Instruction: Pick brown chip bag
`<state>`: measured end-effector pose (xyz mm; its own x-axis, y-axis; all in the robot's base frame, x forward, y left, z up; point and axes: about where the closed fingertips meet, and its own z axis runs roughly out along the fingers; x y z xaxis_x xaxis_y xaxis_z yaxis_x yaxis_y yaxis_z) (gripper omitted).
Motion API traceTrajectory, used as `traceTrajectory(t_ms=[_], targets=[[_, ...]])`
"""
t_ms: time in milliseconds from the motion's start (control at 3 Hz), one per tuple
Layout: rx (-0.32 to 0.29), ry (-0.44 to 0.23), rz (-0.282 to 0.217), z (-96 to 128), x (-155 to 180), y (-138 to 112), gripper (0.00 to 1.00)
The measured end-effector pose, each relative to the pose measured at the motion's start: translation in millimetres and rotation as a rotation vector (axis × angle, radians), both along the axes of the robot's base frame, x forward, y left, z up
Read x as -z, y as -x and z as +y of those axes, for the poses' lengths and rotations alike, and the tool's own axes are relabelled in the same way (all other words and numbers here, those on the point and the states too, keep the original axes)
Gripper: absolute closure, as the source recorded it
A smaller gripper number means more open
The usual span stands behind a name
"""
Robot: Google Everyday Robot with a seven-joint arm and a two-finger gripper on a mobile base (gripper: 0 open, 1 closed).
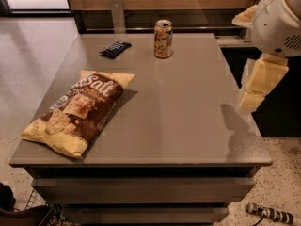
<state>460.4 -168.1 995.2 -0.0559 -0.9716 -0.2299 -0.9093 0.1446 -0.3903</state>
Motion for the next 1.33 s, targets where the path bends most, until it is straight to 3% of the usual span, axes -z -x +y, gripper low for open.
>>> traceTrajectory(t_ms=[667, 1000, 1333], targets=[[-0.266, -0.124, -0.153, 99.0, -7.8, -32.4, 0.00], [-0.350, -0.210, -0.188, 146.9, -3.5, -36.4, 0.00], [-0.367, -0.324, -0.209, 193.2, 7.1, -34.5, 0.00]])
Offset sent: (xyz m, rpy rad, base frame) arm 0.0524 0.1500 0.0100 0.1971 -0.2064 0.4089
